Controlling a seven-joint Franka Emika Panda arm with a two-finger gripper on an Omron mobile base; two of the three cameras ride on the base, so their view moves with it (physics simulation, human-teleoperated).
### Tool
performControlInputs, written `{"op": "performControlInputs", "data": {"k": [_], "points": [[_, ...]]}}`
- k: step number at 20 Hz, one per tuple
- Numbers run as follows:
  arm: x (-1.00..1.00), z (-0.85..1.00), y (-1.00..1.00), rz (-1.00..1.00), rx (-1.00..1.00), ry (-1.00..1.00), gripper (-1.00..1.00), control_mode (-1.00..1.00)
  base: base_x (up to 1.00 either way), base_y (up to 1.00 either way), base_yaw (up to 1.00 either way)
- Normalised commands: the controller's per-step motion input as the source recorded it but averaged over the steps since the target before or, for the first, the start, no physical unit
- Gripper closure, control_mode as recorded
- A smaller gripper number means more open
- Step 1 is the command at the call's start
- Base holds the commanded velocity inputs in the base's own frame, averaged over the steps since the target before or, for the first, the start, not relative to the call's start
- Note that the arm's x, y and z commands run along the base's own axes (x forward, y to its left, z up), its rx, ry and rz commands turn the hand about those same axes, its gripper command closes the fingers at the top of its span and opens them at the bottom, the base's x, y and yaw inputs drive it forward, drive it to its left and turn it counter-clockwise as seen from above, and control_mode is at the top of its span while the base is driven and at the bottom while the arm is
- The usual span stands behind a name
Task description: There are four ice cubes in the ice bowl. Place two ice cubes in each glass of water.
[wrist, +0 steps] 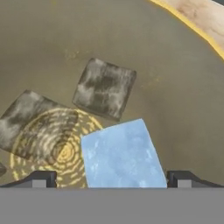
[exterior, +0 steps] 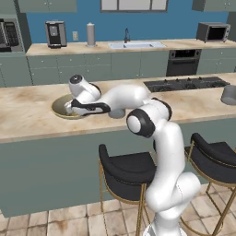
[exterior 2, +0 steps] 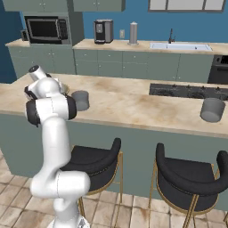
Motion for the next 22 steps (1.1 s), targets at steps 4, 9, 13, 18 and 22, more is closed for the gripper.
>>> {"op": "performControlInputs", "data": {"k": [4, 9, 13, 18, 22], "points": [[0.25, -0.13, 0.03, 0.00, -0.02, -0.01, -1.00, -1.00, 0.00, 0.00, 0.00], [0.21, -0.18, 0.01, 0.00, -0.02, 0.00, -1.00, -1.00, 0.00, 0.00, 0.00], [0.08, -0.29, 0.00, 0.00, -0.04, 0.07, 1.00, -1.00, 0.00, 0.00, 0.00], [0.00, -0.07, 0.00, 0.00, -0.02, 0.06, 1.00, -1.00, 0.00, 0.00, 0.00], [-0.28, 0.00, -0.02, 0.00, 0.00, -0.03, 1.00, -1.00, 0.00, 0.00, 0.00]]}}
